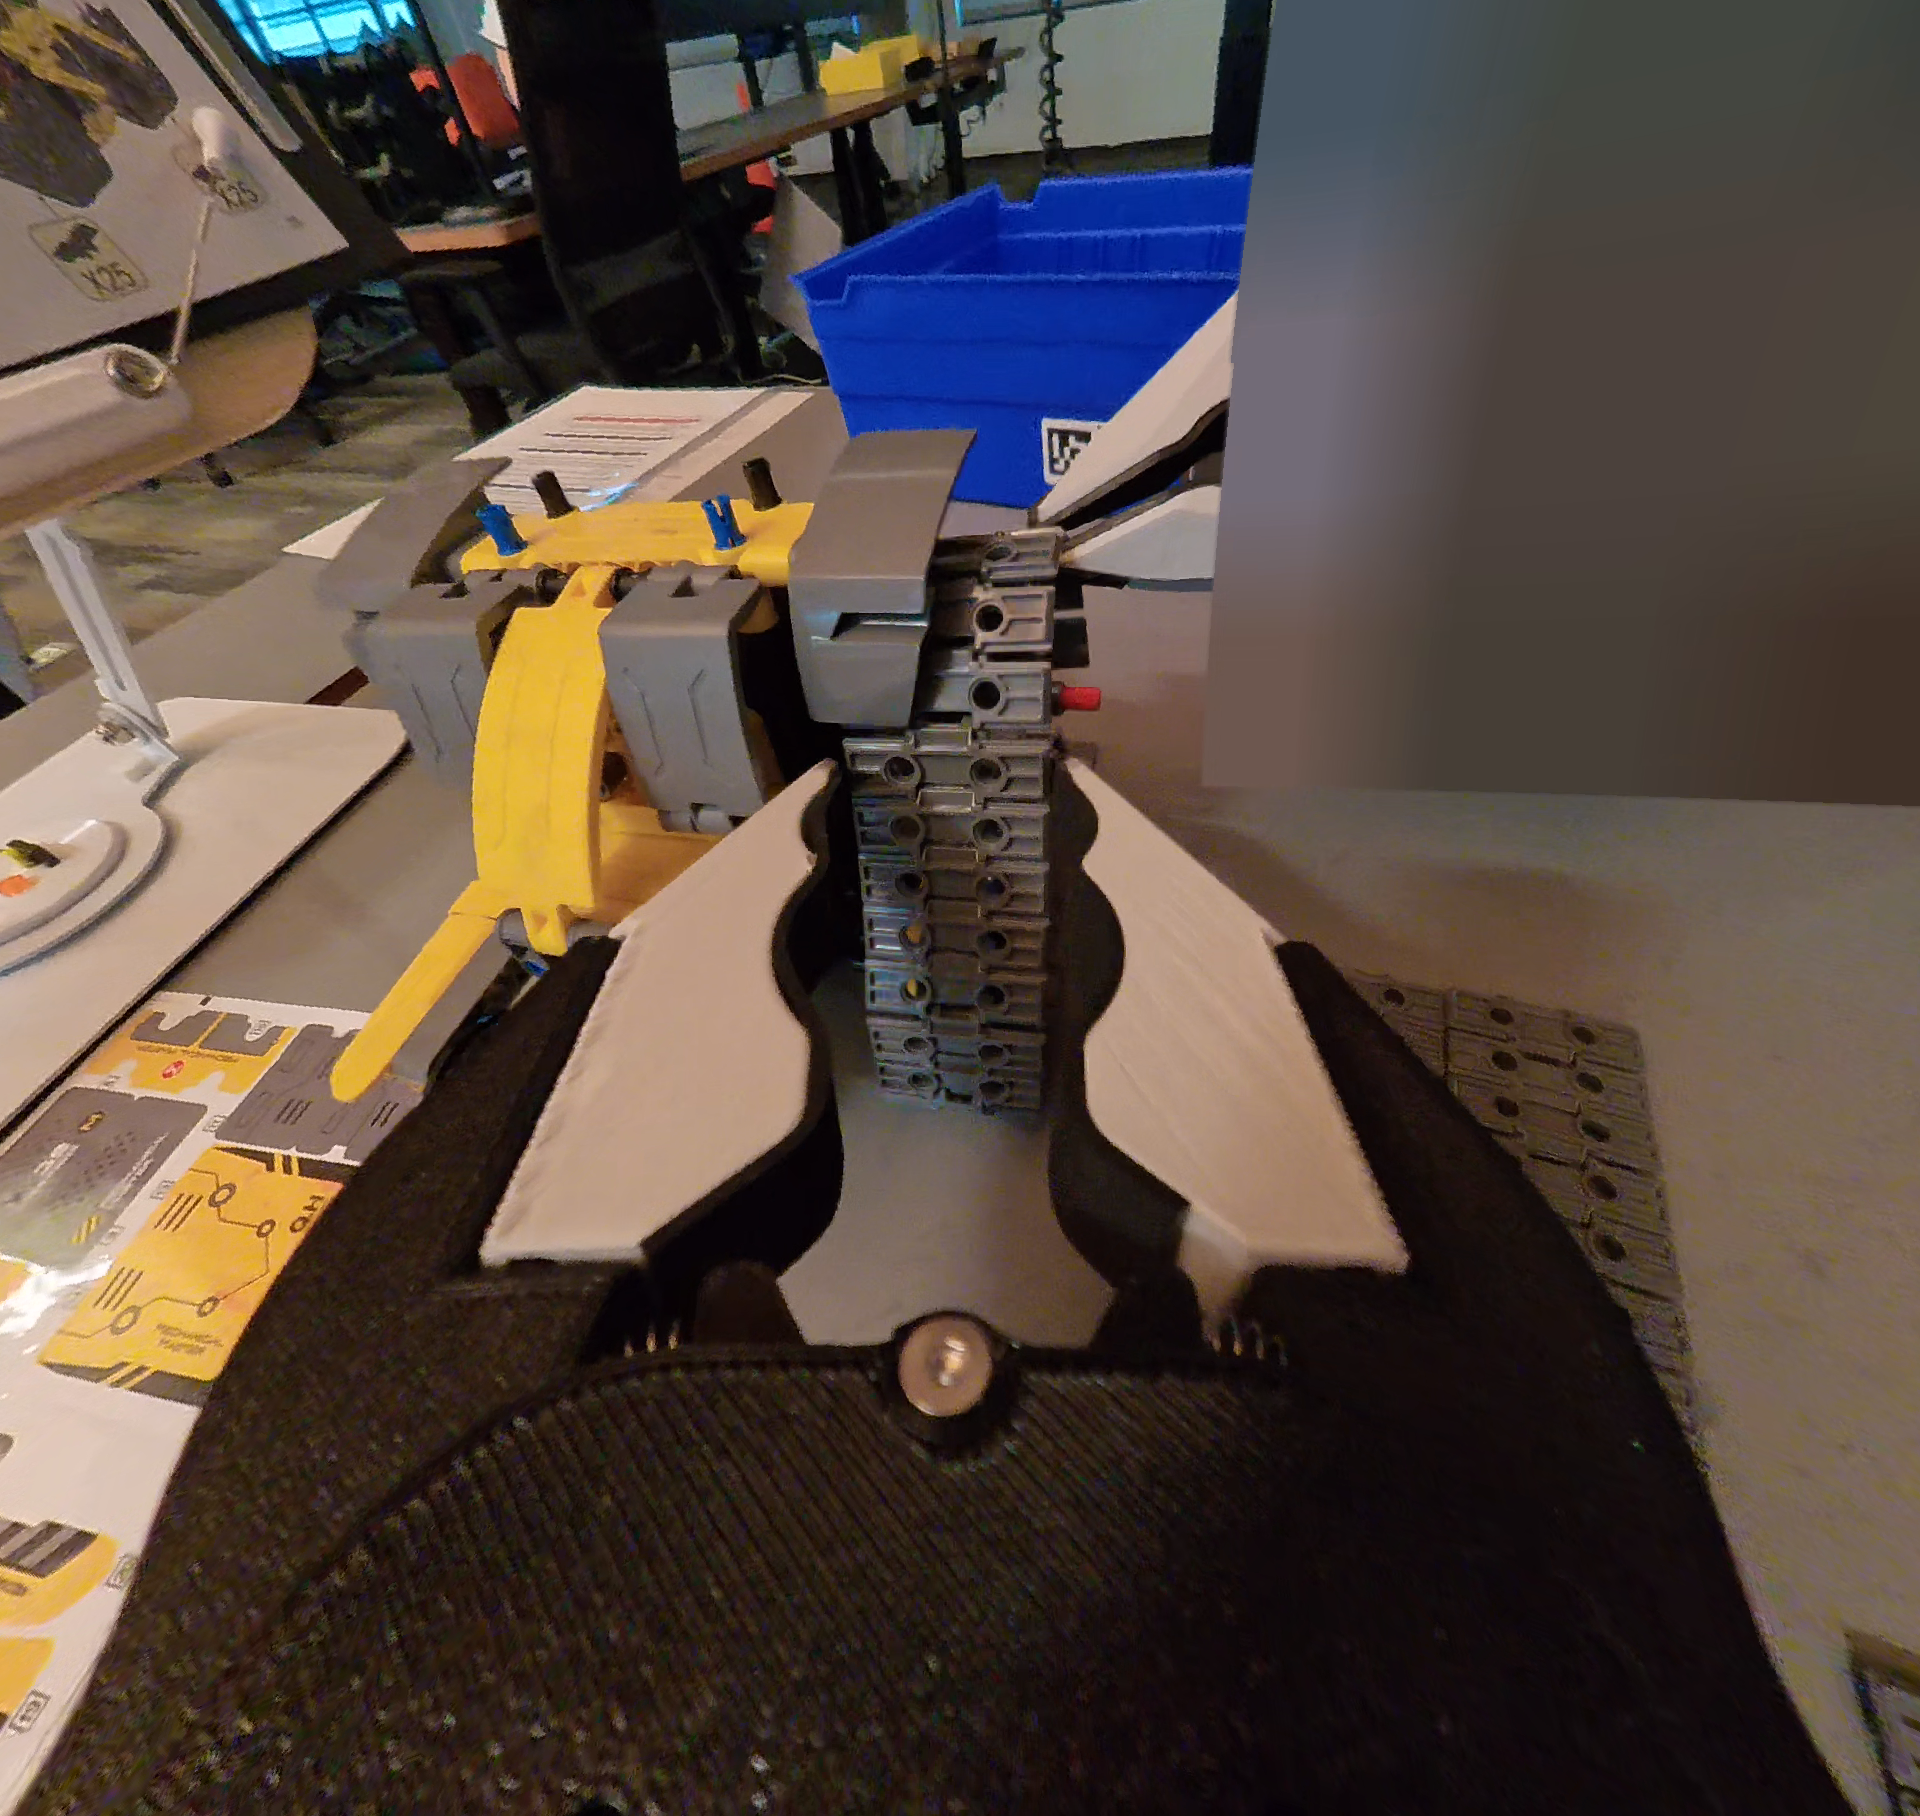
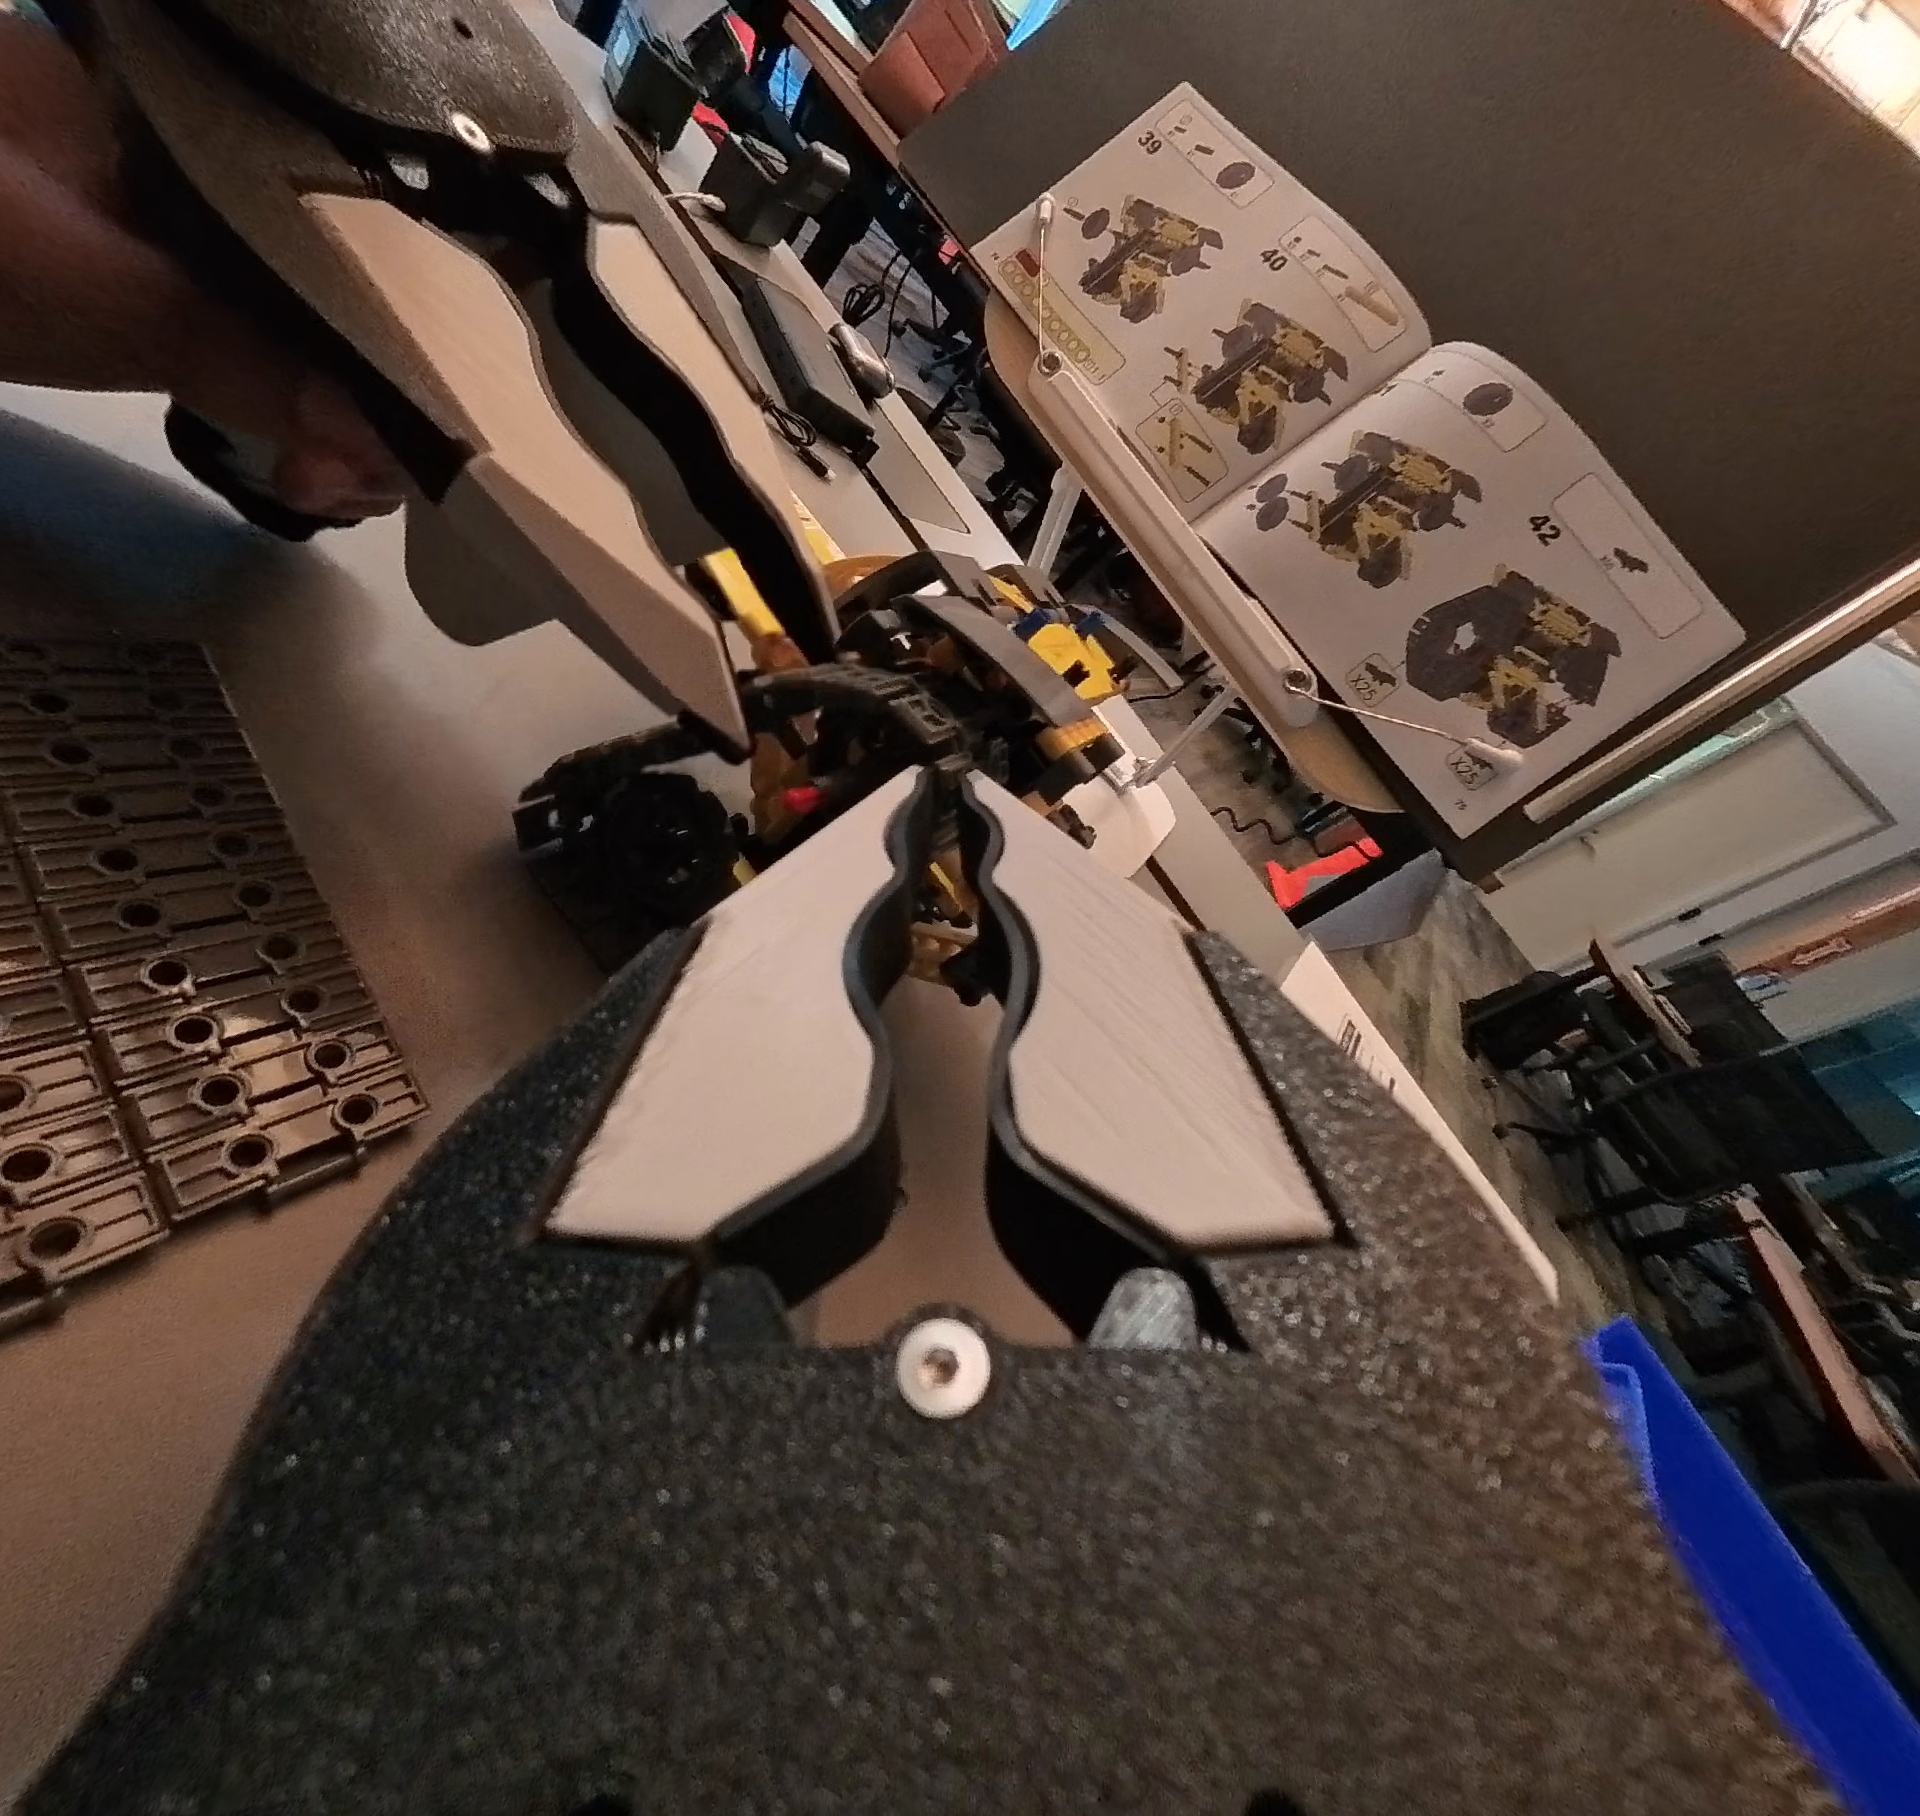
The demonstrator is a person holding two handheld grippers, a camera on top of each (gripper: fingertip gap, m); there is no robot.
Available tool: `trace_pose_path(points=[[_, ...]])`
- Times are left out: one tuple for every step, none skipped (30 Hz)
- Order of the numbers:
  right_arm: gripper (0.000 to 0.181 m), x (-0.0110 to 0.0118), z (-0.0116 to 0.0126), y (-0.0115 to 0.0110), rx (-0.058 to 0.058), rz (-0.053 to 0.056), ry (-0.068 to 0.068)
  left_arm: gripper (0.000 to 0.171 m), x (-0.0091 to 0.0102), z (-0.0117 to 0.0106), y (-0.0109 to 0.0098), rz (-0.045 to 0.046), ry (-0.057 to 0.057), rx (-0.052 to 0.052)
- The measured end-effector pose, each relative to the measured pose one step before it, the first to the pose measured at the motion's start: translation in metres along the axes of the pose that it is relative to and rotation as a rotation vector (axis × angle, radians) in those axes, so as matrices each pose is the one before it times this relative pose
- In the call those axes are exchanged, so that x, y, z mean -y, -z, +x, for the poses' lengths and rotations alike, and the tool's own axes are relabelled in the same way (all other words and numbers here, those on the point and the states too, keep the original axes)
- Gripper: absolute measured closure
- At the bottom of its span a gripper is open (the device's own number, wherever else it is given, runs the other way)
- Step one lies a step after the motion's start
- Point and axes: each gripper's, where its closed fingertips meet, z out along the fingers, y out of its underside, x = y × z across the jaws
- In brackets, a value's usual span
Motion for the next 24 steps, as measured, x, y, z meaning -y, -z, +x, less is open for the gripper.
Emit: trace_pose_path(points=[[0.178,-0.00019,0.00053,-0.00008,-0.0002,-0.001,-0.0048,0.136,0.00196,-0.0008,0.00134,0.01149,0.0091,-0.0016],[0.178,-0.00025,0.00045,-0.00002,-0.0002,-0.0007,-0.0053,0.137,0.00183,-0.00058,0.00134,0.01023,0.0095,-0.0033],[0.178,-0.00024,0.00024,-0.00001,0.002,0.0,-0.0052,0.137,0.00059,-0.00018,0.00083,0.00294,0.0069,-0.0047],[0.178,0.00009,0.00012,0.0001,0.003,0.0016,-0.0072,0.137,0.00025,-0.00017,0.00037,0.0022,0.0025,-0.0019],[0.179,0.00002,0.00001,0.00006,0.0033,0.0008,-0.0079,0.137,0.0004,-0.00002,0.00017,0.00253,-0.0014,0.001],[0.178,-0.00031,0.00014,0.00007,0.0032,0.0,-0.0056,0.137,0.00026,0.00014,0.00001,0.00071,-0.0053,0.0024],[0.178,-0.00035,0.00021,0.00008,0.0022,-0.0008,-0.0033,0.137,0.00029,0.00012,-0.00004,0.00072,-0.0063,0.0026],[0.178,-0.0006,0.00035,0.00016,0.0011,-0.0021,-0.0027,0.137,0.00056,0.00012,-0.00006,0.00206,-0.0053,0.0025],[0.178,-0.00067,0.00034,0.00007,0.0021,-0.002,-0.005,0.137,0.00044,-0.00007,-0.00005,0.0023,-0.0026,0.0021],[0.178,-0.00079,0.00017,-0.00007,0.0043,-0.0024,-0.0071,0.137,0.00053,-0.00005,-0.00006,0.00226,-0.0007,0.0018],[0.178,-0.0014,-0.00004,-0.00014,0.0073,-0.0057,-0.008,0.137,0.00019,-0.00027,-0.00003,0.00069,0.0001,0.0019],[0.178,-0.00203,-0.00007,-0.00047,0.0082,-0.0094,-0.0094,0.137,0.00044,-0.00047,0.00011,0.00205,-0.0003,0.0032],[0.178,-0.00132,0.00032,-0.0004,0.0047,-0.0069,-0.0084,0.137,0.00037,-0.0004,0.00004,0.00212,0.0001,0.0036],[0.178,-0.00066,0.00016,-0.00001,0.0036,-0.004,-0.0059,0.137,0.00024,-0.00015,-0.00025,0.00073,0.0006,0.0011],[0.178,-0.00041,0.00007,0.00001,0.002,-0.0038,-0.0036,0.137,0.00003,0.00009,-0.00032,0.00048,0.0007,0.0002],[0.178,-0.00048,0.00011,-0.00002,0.0005,-0.0033,-0.0013,0.137,0.00031,-0.00008,-0.0001,0.00135,-0.0014,0.0014],[0.178,-0.00024,0.00002,0.00005,0.0015,-0.0024,-0.0006,0.137,0.00028,-0.00004,-0.0002,0.00087,-0.0021,0.0009],[0.178,-0.00042,-0.00004,0.00007,0.0025,-0.0041,-0.0012,0.137,0.00039,-0.00007,-0.00002,0.0013,-0.0011,0.0007],[0.178,-0.00048,0.00003,0.00008,0.0036,-0.0039,-0.0044,0.137,0.00044,-0.00005,-0.00001,0.00159,-0.0014,0.0014],[0.178,-0.00048,-0.00004,0.00005,0.0059,-0.0042,-0.0079,0.137,0.00017,-0.00008,-0.00017,0.00072,-0.0026,0.002],[0.178,-0.00112,-0.00061,-0.00026,0.0103,-0.0082,-0.01,0.137,0.0003,-0.00019,-0.00025,0.00086,-0.0025,0.0025],[0.178,-0.00143,-0.0006,-0.00034,0.0117,-0.0088,-0.0132,0.137,0.00025,-0.00013,-0.00014,0.0006,-0.0014,0.0029],[0.178,-0.00097,-0.00068,-0.00028,0.0115,-0.006,-0.0128,0.138,0.00035,-0.00007,-0.00027,0.00122,-0.0014,0.0021],[0.178,-0.00033,0.00024,0.00008,0.0056,-0.0015,-0.0098,0.138,0.00019,-0.00003,-0.00037,0.0016,-0.0004,0.0015]])
